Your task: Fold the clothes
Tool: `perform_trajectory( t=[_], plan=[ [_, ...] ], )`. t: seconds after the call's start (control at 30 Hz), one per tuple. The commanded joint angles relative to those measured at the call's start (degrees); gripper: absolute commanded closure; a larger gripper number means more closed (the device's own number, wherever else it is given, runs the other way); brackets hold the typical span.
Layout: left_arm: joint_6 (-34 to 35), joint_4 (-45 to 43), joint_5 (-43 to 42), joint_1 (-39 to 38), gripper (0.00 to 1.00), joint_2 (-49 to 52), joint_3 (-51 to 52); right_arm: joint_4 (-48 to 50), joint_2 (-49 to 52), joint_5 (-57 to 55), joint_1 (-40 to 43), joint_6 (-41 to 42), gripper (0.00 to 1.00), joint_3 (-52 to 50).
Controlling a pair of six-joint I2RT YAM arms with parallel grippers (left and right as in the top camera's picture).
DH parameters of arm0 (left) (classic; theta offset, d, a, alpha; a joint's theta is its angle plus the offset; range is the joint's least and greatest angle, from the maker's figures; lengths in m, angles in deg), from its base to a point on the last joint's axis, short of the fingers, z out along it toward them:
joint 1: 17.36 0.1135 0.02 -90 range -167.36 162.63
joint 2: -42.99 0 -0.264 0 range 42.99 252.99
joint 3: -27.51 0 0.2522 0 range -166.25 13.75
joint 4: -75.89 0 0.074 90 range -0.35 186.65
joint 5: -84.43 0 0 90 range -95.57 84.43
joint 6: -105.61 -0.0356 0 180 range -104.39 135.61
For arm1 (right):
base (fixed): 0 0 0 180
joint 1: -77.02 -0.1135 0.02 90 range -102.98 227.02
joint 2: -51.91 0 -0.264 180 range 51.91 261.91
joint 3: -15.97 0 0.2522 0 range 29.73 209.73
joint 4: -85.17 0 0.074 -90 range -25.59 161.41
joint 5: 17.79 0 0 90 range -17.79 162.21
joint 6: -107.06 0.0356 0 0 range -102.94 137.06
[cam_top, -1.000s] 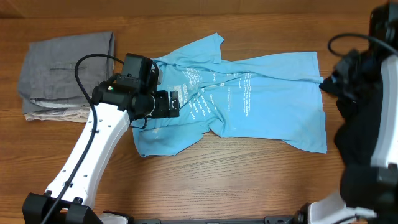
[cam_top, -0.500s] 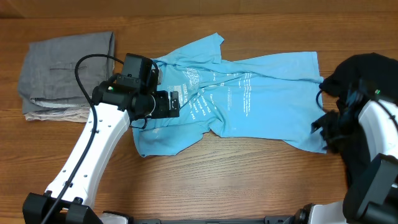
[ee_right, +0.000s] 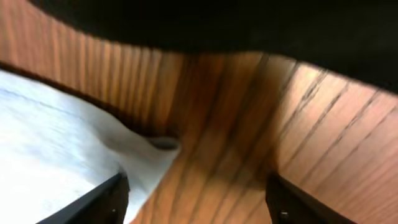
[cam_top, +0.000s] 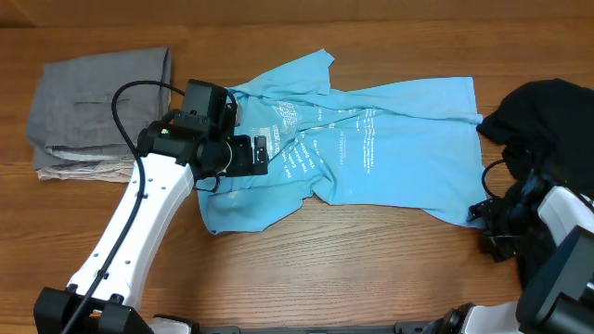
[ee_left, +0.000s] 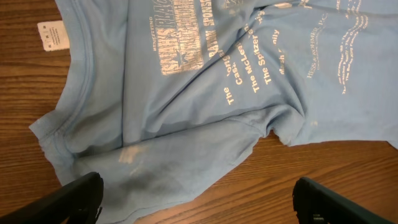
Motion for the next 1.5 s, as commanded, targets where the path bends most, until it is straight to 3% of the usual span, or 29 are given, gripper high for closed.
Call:
perform_trajectory(
  t=[0.0,0.33,0.47,0.57,0.77,0.87,1.47],
  plan=[
    [-0.5,-0.1,-0.3,-0.1,0.00,0.3,0.0,3.3,0.5,0.6,0.2,0.5,0.27,-1.9],
    [-0.5,-0.1,-0.3,-0.1,0.00,0.3,0.0,7.7,0.5,4.4,0.0,0.5,0.27,-1.9],
    [-0.5,-0.1,-0.3,-0.1,0.00,0.3,0.0,8.1,0.5,4.7,-0.6,0.6,0.32,-1.9],
    [-0.5,-0.1,-0.3,-0.1,0.00,0.3,0.0,8.1,0.5,4.6,-1.4,0.6,0.44,-1.9],
    [-0.5,-0.1,-0.3,-0.1,0.00,0.3,0.0,8.7,0.5,4.4,-2.8,0.7,0.85,-1.9],
    [-0.5,-0.1,-0.3,-0.1,0.00,0.3,0.0,8.7,0.5,4.1,-2.8,0.7,0.96,-1.9],
    [-0.5,-0.1,-0.3,-0.1,0.00,0.3,0.0,6.9,0.5,3.8,-2.8,0.5,0.96,-1.9]
  ],
)
